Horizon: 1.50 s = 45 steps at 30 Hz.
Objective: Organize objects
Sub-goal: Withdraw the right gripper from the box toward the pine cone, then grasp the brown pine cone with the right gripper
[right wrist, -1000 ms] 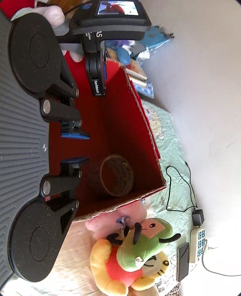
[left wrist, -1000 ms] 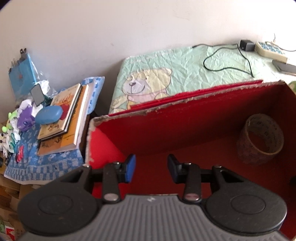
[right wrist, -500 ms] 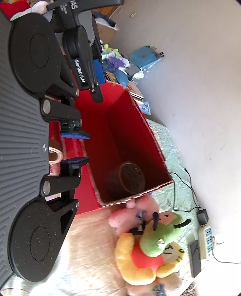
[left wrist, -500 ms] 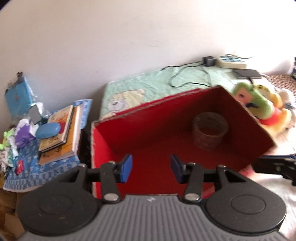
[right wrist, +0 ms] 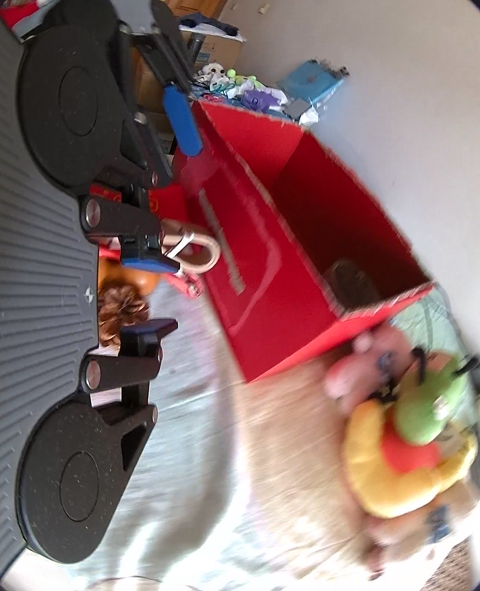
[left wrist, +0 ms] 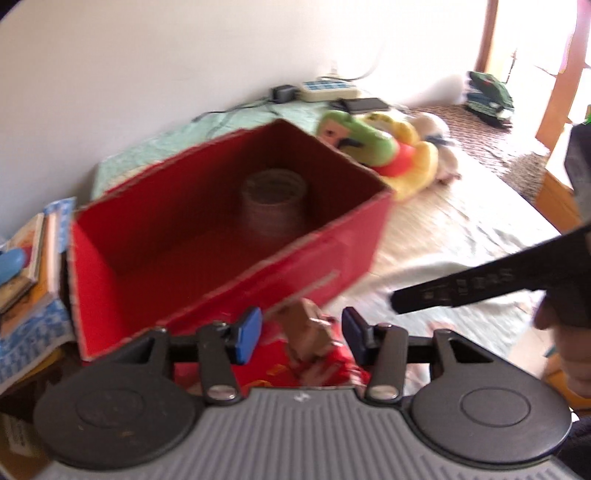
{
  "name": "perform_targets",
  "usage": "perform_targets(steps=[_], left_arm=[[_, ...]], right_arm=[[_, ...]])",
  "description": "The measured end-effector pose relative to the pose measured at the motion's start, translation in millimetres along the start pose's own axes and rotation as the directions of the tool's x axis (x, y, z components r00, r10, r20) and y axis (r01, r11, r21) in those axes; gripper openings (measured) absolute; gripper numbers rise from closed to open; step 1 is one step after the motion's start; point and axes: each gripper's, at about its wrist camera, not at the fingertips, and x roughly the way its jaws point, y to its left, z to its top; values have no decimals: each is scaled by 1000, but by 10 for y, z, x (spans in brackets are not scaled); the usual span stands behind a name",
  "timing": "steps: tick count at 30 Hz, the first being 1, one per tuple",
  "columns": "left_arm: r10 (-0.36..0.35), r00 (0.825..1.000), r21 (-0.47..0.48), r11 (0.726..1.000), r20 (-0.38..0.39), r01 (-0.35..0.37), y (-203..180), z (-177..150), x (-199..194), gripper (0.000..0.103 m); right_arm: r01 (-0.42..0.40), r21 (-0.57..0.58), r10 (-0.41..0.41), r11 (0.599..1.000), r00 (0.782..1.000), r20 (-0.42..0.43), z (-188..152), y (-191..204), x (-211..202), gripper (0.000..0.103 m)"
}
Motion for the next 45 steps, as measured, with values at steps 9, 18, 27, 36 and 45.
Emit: perform_targets(steps=[9, 18, 27, 36, 45], left_arm=[[-218, 975, 22, 975, -48, 219, -175, -128, 203, 51], [-264, 960, 114, 955, -98, 275, -451, -191, 371, 50], [-255, 943, 98, 955, -214, 281, -461, -218, 728, 48], [-272, 929, 102, 947, -250, 305, -494, -184, 829, 50], [-251, 939, 118, 952, -237, 284, -521, -139, 915, 52]], right_arm=[[-21, 141, 29, 990, 998, -60, -91, -287, 53, 46], [-66, 266, 91, 962, 993, -81, -78, -543, 106, 46], [-77, 312, 115, 947, 987, -108, -140, -608, 184, 47], [-95, 347, 153, 933, 977, -145, -141, -637, 339, 50], [-97, 363, 163, 927, 974, -156, -76, -680, 342, 45]])
